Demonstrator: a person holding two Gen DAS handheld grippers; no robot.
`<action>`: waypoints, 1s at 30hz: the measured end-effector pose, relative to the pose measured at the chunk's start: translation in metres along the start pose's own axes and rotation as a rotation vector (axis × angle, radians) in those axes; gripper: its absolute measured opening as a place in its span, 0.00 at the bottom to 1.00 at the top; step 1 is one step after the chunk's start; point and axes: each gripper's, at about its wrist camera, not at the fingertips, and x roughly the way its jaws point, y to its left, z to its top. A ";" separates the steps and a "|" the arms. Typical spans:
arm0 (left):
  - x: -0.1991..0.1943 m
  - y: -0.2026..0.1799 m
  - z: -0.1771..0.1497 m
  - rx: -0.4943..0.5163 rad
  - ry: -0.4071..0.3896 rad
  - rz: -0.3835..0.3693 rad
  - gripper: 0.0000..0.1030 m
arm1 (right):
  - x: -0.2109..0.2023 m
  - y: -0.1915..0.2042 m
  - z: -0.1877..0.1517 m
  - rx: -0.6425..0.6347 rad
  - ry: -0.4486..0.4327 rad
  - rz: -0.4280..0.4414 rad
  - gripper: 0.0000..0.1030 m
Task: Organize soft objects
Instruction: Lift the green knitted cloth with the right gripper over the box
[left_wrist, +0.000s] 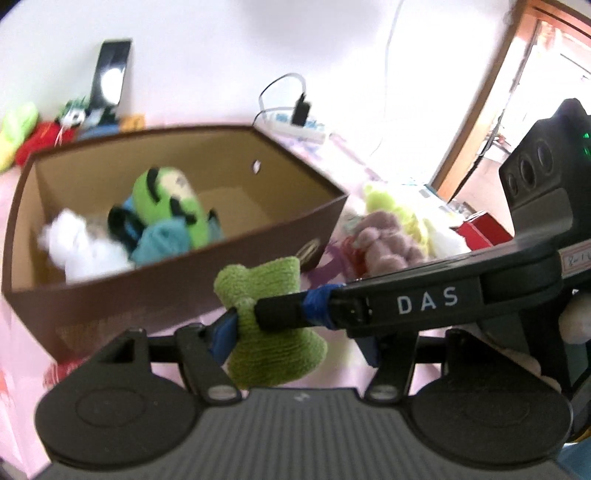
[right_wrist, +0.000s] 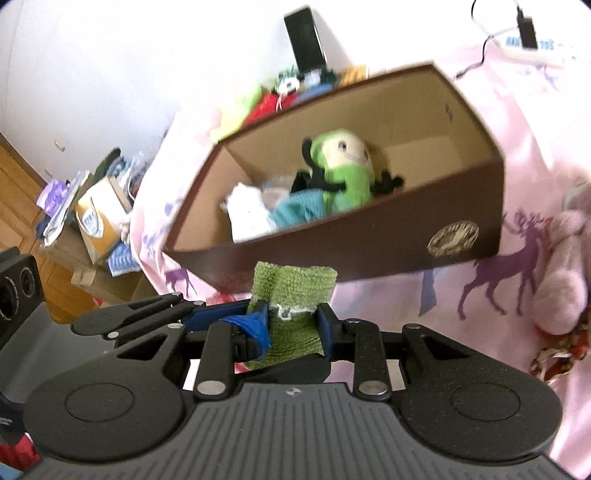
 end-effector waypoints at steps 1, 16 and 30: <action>-0.002 -0.002 0.003 0.011 -0.011 -0.003 0.60 | -0.005 0.003 0.001 -0.004 -0.017 -0.002 0.11; -0.035 0.010 0.045 0.028 -0.164 0.039 0.60 | -0.014 0.035 0.046 -0.111 -0.166 0.033 0.11; -0.023 0.071 0.087 -0.053 -0.192 0.118 0.60 | 0.030 0.046 0.105 -0.183 -0.144 0.075 0.11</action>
